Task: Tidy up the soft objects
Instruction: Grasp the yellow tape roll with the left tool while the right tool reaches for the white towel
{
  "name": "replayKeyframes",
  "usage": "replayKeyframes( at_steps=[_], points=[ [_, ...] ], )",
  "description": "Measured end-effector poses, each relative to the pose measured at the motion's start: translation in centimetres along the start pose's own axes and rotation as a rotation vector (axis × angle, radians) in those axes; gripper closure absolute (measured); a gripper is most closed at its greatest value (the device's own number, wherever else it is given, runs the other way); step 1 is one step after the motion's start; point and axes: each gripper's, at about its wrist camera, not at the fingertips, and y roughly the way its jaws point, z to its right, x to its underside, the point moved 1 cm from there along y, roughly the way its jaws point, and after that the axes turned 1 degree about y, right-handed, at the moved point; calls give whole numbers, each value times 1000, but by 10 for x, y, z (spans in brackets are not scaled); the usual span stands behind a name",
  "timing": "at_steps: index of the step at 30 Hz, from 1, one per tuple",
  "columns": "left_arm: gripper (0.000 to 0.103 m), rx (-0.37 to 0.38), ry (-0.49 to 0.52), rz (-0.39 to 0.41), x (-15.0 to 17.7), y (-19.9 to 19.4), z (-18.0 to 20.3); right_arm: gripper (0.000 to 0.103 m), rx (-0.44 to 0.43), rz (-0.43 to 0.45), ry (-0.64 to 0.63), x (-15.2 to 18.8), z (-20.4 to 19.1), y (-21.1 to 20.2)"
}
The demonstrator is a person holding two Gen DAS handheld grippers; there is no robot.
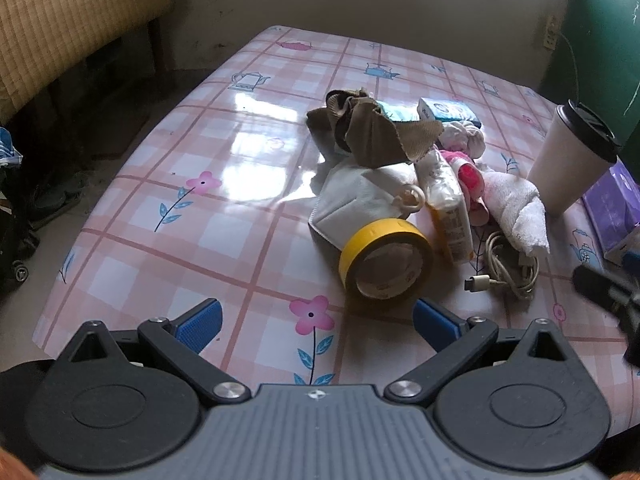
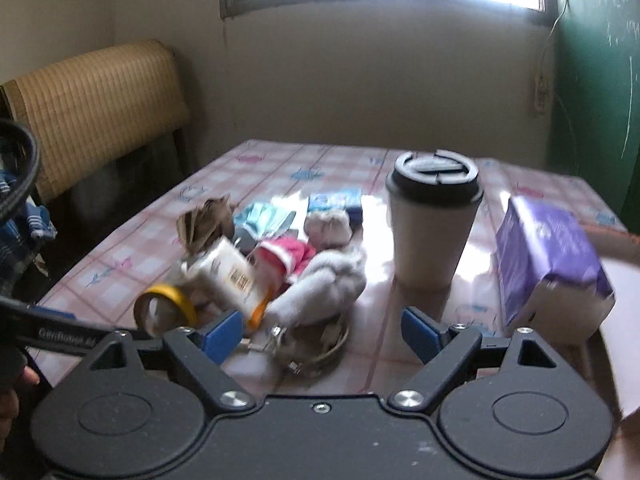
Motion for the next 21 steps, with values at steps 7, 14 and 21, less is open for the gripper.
replayKeyframes(
  at_steps=[7, 14, 21],
  points=[
    [0, 6, 16, -3, -1, 5, 9, 2, -19, -18, -4, 6, -5, 0],
    [0, 15, 28, -5, 0, 8, 16, 2, -19, -25, -13, 7, -9, 3],
    [0, 14, 25, -9, 0, 11, 16, 2, -29, -33, -13, 9, -9, 5]
  ],
)
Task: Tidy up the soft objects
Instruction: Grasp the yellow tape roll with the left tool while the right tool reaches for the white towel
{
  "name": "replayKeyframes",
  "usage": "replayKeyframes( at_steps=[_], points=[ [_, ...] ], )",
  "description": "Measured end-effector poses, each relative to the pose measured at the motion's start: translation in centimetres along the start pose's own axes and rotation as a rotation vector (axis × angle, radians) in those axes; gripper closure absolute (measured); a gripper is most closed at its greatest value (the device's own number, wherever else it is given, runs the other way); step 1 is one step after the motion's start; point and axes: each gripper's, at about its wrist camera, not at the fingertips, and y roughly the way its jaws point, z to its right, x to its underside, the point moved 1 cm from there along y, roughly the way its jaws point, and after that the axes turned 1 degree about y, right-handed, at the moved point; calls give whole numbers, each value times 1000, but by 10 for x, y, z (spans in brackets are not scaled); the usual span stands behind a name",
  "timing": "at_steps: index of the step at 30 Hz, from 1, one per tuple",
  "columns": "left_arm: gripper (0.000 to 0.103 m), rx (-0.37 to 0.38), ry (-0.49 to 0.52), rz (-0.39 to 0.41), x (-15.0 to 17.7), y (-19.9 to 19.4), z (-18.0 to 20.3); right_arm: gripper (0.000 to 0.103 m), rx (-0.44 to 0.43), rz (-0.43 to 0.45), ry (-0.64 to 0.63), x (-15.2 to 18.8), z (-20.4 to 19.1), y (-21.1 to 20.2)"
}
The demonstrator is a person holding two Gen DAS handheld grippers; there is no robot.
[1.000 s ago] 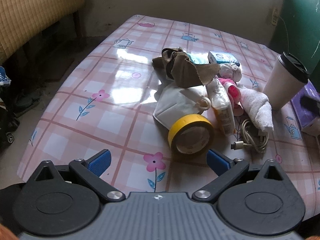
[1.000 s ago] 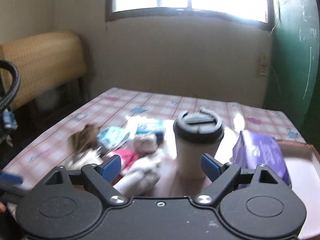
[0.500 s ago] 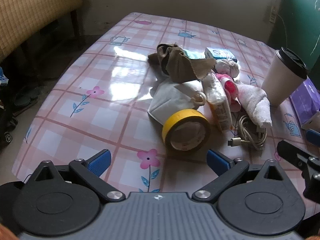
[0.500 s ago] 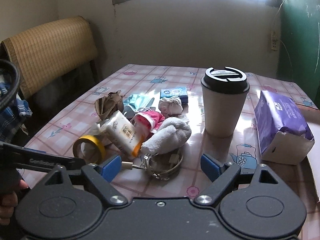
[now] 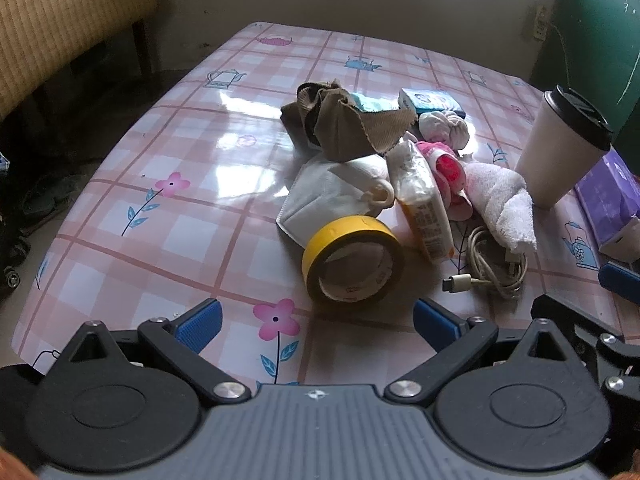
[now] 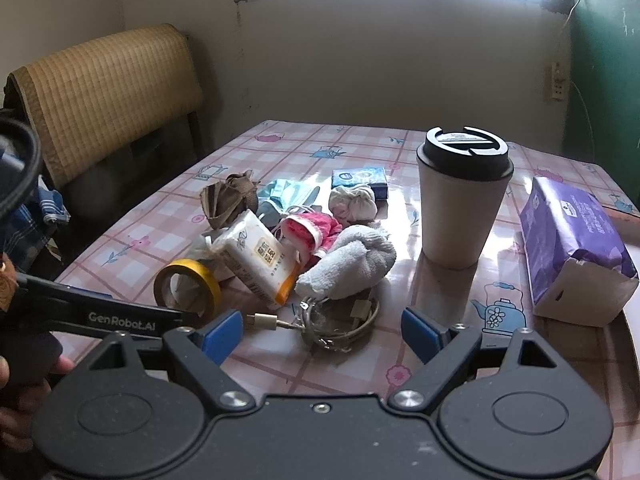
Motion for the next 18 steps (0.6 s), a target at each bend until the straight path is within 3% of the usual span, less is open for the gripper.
replayKeyframes(
  at_steps=[18],
  points=[
    [0, -85, -17, 79, -9, 25, 16, 2, 6, -8, 18, 4, 3, 3]
  ],
)
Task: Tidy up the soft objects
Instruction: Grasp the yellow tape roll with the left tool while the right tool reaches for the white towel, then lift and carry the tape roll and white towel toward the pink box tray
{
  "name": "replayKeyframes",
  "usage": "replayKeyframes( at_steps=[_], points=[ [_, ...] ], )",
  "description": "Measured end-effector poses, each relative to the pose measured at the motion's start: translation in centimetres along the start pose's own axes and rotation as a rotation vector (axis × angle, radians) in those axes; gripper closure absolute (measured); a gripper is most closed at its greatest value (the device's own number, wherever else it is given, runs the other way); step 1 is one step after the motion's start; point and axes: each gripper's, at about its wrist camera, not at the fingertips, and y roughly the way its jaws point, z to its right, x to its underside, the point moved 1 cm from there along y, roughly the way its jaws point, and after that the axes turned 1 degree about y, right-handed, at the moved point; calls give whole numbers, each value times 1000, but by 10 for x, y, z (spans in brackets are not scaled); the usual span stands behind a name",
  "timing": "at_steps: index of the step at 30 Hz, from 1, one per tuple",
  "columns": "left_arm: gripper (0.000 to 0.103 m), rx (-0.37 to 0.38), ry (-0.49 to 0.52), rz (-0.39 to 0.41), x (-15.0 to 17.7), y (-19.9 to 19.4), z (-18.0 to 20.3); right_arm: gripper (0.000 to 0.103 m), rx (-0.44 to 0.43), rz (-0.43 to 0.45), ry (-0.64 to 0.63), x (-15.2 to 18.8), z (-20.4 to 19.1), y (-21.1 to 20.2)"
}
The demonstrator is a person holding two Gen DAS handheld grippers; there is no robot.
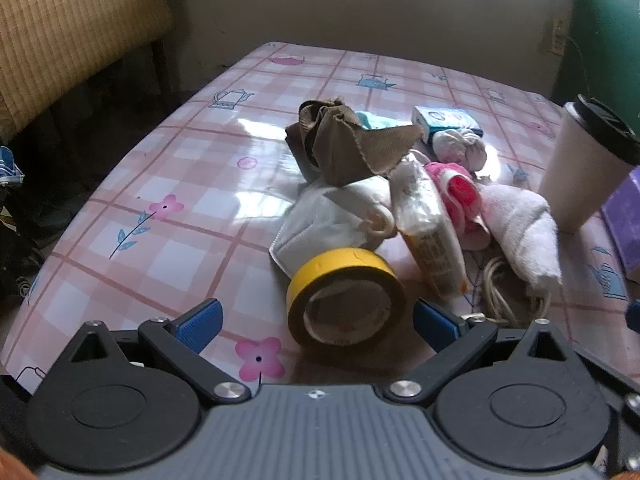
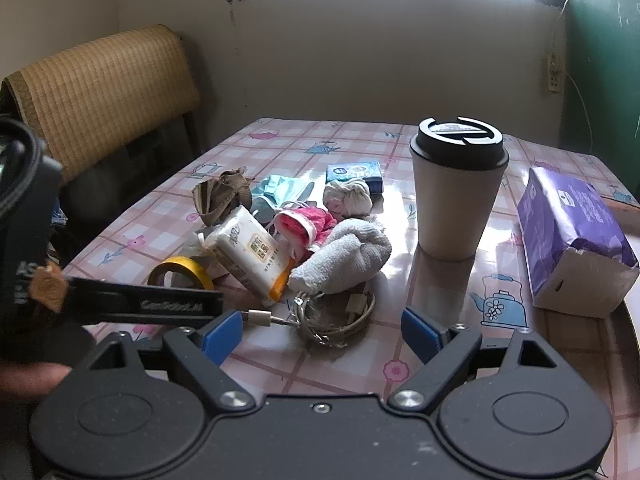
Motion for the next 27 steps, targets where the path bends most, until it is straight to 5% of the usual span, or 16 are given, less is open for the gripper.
replayKeyframes(
  at_steps=[3, 5, 15, 27],
  points=[
    [19, 28, 12, 22, 1, 1, -2, 2, 5, 0, -2, 0, 0, 1],
    [40, 59, 11, 30, 2, -1, -5, 2, 6, -5, 1, 0, 0, 3],
    [41, 76, -13, 31, 6, -18, -25, 2, 22, 6, 52, -31, 8, 29],
    [41, 104, -47, 69, -3, -32, -35, 7, 105, -124, 145, -55, 26, 108]
  ],
)
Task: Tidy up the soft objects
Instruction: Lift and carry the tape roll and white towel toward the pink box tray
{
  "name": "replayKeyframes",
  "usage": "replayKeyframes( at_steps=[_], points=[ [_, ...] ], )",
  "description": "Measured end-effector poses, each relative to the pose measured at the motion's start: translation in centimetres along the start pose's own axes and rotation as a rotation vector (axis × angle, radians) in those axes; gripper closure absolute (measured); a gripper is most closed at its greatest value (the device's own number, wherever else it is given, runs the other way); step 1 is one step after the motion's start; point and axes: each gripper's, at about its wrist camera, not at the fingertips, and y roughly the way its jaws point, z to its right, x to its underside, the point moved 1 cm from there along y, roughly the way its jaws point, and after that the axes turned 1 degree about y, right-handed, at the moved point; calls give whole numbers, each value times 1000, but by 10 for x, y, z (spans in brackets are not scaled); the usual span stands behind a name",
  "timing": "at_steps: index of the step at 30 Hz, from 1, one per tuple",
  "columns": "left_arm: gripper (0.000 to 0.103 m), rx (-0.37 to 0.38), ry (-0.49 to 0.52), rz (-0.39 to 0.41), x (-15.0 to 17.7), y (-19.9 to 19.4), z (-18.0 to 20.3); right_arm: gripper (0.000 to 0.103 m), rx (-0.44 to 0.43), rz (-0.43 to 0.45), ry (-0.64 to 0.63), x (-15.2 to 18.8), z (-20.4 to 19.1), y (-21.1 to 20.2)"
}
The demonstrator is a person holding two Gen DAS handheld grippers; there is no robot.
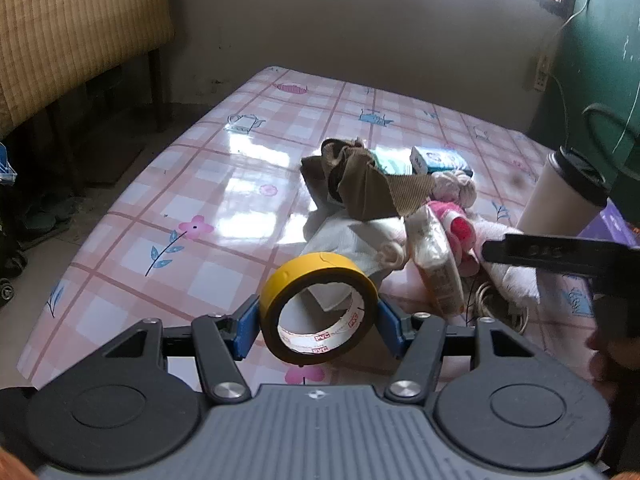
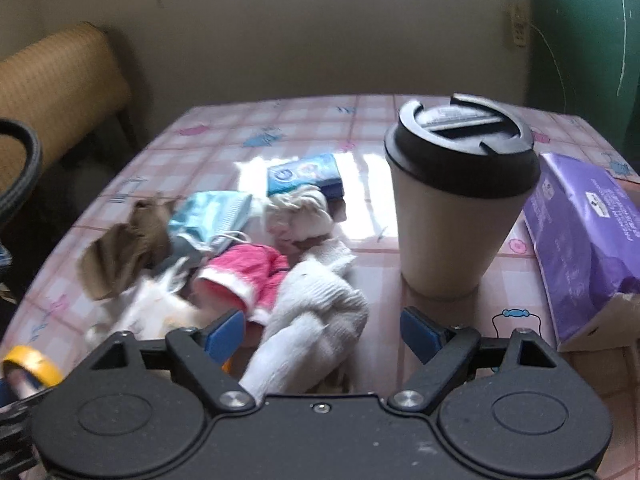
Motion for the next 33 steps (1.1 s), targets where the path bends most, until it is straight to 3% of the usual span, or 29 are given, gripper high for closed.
replayKeyframes(
  at_steps=[3, 6, 21, 33],
  points=[
    [41, 4, 0, 5, -2, 0, 1, 40, -48, -51, 12, 1, 5, 12],
    [41, 10, -1, 10, -3, -2, 2, 49, -68, -28, 13, 3, 8, 5],
    [41, 36, -4, 60, -33, -15, 13, 51, -92, 201, -70, -7, -17, -105],
    [41, 73, 41, 73, -60, -19, 36, 50, -59, 238, -47, -10, -14, -136]
  ],
)
